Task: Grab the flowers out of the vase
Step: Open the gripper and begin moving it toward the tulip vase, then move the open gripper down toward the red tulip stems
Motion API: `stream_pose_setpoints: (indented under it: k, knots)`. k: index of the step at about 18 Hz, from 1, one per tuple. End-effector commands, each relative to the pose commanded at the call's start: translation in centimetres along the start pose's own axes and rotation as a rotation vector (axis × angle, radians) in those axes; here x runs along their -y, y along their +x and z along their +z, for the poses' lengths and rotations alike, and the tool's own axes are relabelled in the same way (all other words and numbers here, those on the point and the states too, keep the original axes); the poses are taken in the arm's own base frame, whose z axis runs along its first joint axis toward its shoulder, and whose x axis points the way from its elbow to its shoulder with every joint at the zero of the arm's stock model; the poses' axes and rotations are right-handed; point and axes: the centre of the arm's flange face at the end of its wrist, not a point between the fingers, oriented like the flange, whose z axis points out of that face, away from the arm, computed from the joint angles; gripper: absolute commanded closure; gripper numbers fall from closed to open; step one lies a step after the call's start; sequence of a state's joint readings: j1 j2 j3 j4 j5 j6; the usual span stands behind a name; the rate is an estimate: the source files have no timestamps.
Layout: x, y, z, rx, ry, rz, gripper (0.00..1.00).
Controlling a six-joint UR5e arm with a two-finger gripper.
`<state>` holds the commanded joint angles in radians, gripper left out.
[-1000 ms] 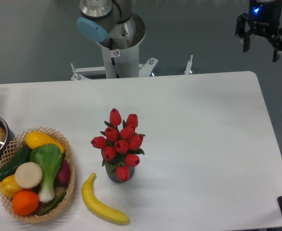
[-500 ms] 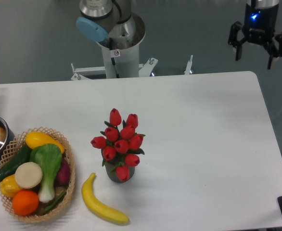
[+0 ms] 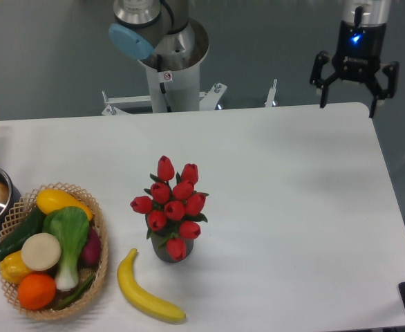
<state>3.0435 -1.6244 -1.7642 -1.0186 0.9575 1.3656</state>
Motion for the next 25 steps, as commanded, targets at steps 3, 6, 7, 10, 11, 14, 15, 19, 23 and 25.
stream_pose_setpoints:
  k: [3,6,7,10,11,14,15,19,23,25]
  knots:
    - [1.7,0.2,1.4,-0.038,0.066,-0.032,0.00]
    - [2.4,1.3,4.2,-0.004,0.086,0.094,0.00]
    - [3.3,2.0,4.8,-0.012,0.093,0.109,0.00]
    - [4.7,3.0,5.6,-0.046,0.140,0.100,0.00]
    - [5.2,3.4,5.9,-0.067,0.173,0.090,0.00]
    - [6.1,4.3,7.1,-0.120,0.243,0.080,0.00]
    - [6.8,4.9,7.4,-0.153,0.289,0.067,0.00]
    - [6.4,7.3,9.2,-0.268,0.465,0.013,0.00]
    - [6.9,10.0,11.8,-0.342,0.472,0.009,0.00]
    - [6.0,10.9,12.6,-0.362,0.465,-0.008,0.00]
